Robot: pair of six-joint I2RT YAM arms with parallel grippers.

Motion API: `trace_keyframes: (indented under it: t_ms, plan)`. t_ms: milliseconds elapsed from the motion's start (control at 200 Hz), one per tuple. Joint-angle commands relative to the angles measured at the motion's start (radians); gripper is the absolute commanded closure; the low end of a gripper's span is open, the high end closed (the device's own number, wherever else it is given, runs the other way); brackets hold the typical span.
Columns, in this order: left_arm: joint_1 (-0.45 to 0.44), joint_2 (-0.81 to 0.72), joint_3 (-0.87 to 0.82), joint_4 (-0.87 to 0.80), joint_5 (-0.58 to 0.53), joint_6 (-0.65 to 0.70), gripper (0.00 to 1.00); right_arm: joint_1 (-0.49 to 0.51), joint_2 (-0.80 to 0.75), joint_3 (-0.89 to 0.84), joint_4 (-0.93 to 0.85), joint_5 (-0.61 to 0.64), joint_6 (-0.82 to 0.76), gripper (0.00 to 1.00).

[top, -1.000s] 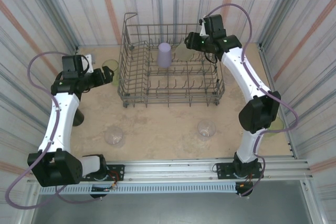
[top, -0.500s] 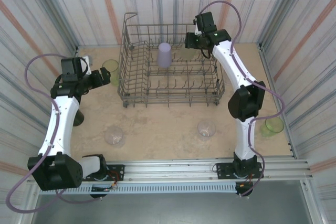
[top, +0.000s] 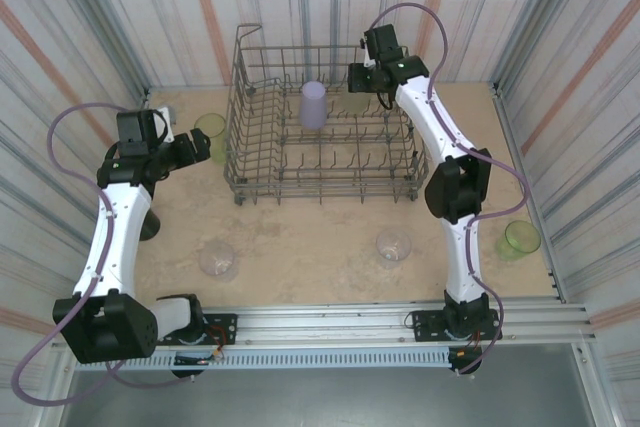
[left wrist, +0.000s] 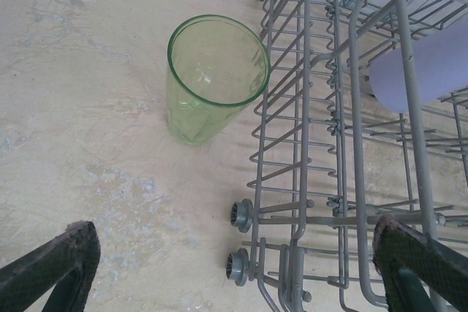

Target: Load the cups into the dish rack

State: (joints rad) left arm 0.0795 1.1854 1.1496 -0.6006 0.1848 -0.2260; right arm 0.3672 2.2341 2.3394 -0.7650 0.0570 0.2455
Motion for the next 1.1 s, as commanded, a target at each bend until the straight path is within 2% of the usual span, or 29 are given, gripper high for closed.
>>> trace_keyframes:
  t_ms: [0,301,837,1097]
  plan:
    - [0.008,-0.013,-0.008,0.005,-0.006,-0.009,0.01,0.006,0.04,0.046,0.03,0.028,-0.037,0.55]
    - [0.007,-0.007,-0.01,0.005,-0.001,-0.011,0.01,0.008,0.116,0.11,0.027,0.02,-0.057,0.55]
    - [0.008,-0.006,-0.007,0.005,0.007,-0.015,0.01,0.027,0.202,0.117,0.044,0.03,-0.093,0.54]
    - [0.008,-0.004,-0.007,0.005,0.014,-0.018,0.01,0.037,0.236,0.12,0.038,0.059,-0.118,0.44]
